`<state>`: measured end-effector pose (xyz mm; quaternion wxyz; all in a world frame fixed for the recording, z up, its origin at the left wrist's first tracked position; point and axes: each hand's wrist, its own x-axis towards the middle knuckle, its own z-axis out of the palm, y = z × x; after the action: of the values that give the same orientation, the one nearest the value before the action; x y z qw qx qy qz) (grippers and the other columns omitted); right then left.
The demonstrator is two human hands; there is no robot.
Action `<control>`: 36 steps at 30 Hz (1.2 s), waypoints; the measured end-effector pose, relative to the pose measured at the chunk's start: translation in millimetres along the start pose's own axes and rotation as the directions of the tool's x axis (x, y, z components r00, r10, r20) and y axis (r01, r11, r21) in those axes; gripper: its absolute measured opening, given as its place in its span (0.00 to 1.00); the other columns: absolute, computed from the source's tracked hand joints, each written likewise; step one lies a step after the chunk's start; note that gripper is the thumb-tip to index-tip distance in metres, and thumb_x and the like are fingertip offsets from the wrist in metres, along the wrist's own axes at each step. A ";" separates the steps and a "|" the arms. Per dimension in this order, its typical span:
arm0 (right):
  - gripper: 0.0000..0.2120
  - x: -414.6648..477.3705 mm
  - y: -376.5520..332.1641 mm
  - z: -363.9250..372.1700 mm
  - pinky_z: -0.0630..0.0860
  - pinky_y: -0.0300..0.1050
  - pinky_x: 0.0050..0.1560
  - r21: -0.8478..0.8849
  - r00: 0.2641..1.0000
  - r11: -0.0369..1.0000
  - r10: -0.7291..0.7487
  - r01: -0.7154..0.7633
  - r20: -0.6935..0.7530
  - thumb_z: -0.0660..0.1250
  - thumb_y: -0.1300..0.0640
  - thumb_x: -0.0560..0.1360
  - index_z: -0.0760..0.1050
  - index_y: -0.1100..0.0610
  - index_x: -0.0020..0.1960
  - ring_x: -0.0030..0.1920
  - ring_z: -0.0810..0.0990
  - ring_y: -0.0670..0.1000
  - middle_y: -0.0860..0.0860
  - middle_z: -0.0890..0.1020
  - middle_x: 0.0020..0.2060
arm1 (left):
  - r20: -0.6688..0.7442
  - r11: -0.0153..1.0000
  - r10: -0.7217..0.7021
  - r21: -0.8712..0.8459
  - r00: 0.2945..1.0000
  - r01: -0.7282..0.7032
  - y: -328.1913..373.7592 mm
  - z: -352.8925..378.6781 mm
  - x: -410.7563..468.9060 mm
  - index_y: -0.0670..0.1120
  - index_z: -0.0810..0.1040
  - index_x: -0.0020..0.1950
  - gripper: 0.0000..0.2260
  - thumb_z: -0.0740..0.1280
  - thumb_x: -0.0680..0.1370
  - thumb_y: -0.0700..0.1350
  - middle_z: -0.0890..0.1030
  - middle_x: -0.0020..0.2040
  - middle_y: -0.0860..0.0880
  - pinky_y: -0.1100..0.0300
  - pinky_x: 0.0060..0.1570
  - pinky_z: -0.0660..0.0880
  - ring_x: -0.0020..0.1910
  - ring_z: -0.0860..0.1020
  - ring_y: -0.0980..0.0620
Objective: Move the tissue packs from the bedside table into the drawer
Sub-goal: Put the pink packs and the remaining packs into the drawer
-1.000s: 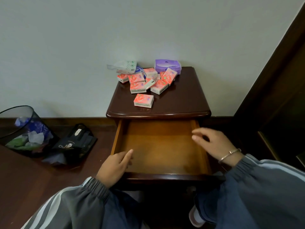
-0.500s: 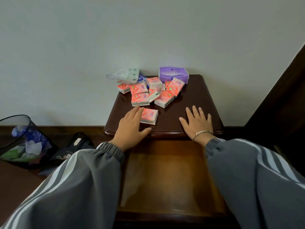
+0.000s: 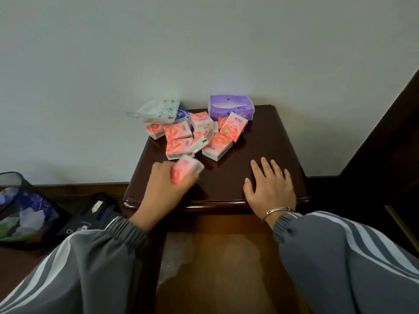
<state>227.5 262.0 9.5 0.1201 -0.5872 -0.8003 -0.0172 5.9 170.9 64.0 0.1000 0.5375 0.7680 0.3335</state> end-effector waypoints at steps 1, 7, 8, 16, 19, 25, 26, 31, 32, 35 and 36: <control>0.29 -0.5 -0.1 -0.1 0.60 0.58 0.70 0.002 1.000 1.000 0.003 -0.003 -0.003 0.49 0.42 0.73 0.62 0.49 0.72 0.72 0.63 0.56 0.52 0.67 0.72 | -0.065 0.990 -0.067 -0.129 0.996 0.059 8.3 -3.0 9.9 0.45 0.77 0.50 0.27 0.68 0.67 0.67 0.75 0.42 0.52 0.64 0.37 0.70 0.40 0.75 0.57; 0.29 -2.6 -1.4 -4.7 0.64 0.57 0.68 0.016 1.000 1.000 0.003 -0.003 -0.014 0.49 0.43 0.72 0.66 0.50 0.70 0.71 0.66 0.56 0.53 0.70 0.70 | -0.115 0.968 -0.239 -0.103 0.964 0.228 62.9 3.8 91.5 0.38 0.74 0.56 0.25 0.67 0.72 0.59 0.80 0.51 0.42 0.58 0.44 0.72 0.50 0.79 0.44; 0.29 -3.0 -1.6 -5.3 0.64 0.58 0.68 0.016 1.000 1.000 0.006 -0.005 -0.016 0.50 0.44 0.72 0.67 0.50 0.70 0.70 0.67 0.56 0.53 0.71 0.69 | -0.079 0.963 -0.266 -0.060 0.961 0.261 68.0 9.3 97.0 0.36 0.71 0.61 0.28 0.67 0.73 0.58 0.78 0.56 0.38 0.54 0.50 0.72 0.55 0.77 0.40; 0.28 -3.5 -2.1 -5.6 0.68 0.57 0.65 0.005 0.999 1.000 0.013 -0.013 -0.029 0.50 0.43 0.71 0.69 0.50 0.68 0.68 0.70 0.56 0.53 0.74 0.67 | 0.022 0.934 -0.215 0.298 0.976 0.199 90.6 33.8 88.5 0.35 0.53 0.72 0.36 0.69 0.74 0.50 0.75 0.61 0.37 0.47 0.58 0.74 0.61 0.75 0.38; 0.28 -4.1 -1.9 -5.9 0.67 0.57 0.66 0.021 0.999 1.000 0.007 -0.006 -0.035 0.50 0.44 0.71 0.69 0.50 0.68 0.68 0.70 0.56 0.53 0.73 0.67 | 0.017 0.938 -0.247 0.255 0.969 0.235 91.5 36.3 85.2 0.36 0.50 0.74 0.37 0.69 0.73 0.42 0.74 0.61 0.37 0.48 0.58 0.73 0.61 0.75 0.38; 0.28 -4.3 -1.1 -5.1 0.65 0.57 0.67 0.050 0.999 0.999 0.000 0.002 -0.040 0.51 0.44 0.71 0.68 0.50 0.69 0.69 0.68 0.56 0.53 0.72 0.68 | 0.042 0.983 -0.159 0.101 0.986 0.154 76.1 11.9 62.0 0.39 0.62 0.65 0.30 0.72 0.70 0.47 0.74 0.60 0.39 0.50 0.55 0.74 0.59 0.75 0.39; 0.28 -4.1 -1.2 -5.0 0.65 0.57 0.67 0.048 0.999 0.999 0.002 0.000 -0.044 0.51 0.44 0.71 0.68 0.50 0.69 0.69 0.68 0.56 0.53 0.72 0.68 | 0.082 0.984 -0.160 0.094 0.984 0.152 66.6 3.4 51.8 0.41 0.62 0.63 0.29 0.72 0.70 0.49 0.74 0.60 0.41 0.49 0.55 0.74 0.58 0.75 0.39; 0.28 -3.4 -1.5 -2.8 0.65 0.57 0.67 0.031 0.999 1.000 0.001 0.001 -0.054 0.51 0.44 0.71 0.68 0.51 0.69 0.69 0.68 0.56 0.53 0.72 0.68 | 0.244 0.943 -0.284 0.245 0.927 0.225 3.7 -36.9 -3.1 0.49 0.59 0.71 0.37 0.73 0.66 0.42 0.71 0.66 0.44 0.48 0.61 0.72 0.62 0.73 0.42; 0.28 -3.3 -1.4 -2.4 0.65 0.57 0.67 0.029 0.998 1.000 0.001 0.001 -0.057 0.51 0.44 0.71 0.68 0.51 0.69 0.69 0.68 0.56 0.53 0.72 0.68 | 0.246 0.931 -0.311 0.271 0.918 0.243 -5.5 -41.7 -8.2 0.49 0.60 0.72 0.38 0.73 0.66 0.41 0.70 0.66 0.45 0.46 0.62 0.71 0.62 0.72 0.43; 0.27 -3.5 -0.4 -1.0 0.65 0.57 0.67 0.026 0.998 1.000 0.000 0.002 -0.069 0.53 0.45 0.72 0.68 0.51 0.69 0.69 0.68 0.56 0.53 0.72 0.68 | 0.249 0.892 -0.383 0.351 0.890 0.286 -22.5 -47.4 -9.6 0.49 0.60 0.72 0.37 0.73 0.66 0.43 0.69 0.64 0.44 0.43 0.63 0.70 0.63 0.71 0.42; 0.27 -3.4 0.3 -0.3 0.65 0.57 0.67 0.020 0.998 1.000 0.001 0.000 -0.068 0.53 0.45 0.72 0.68 0.51 0.69 0.69 0.68 0.56 0.53 0.72 0.68 | 0.261 0.881 -0.398 0.376 0.879 0.287 -24.7 -47.1 -7.5 0.50 0.60 0.73 0.38 0.74 0.67 0.45 0.69 0.64 0.44 0.42 0.63 0.70 0.63 0.70 0.41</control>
<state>228.8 258.9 9.0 0.1532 -0.5853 -0.7957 -0.0294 -34.0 140.2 82.9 0.1954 0.4483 0.8683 0.0835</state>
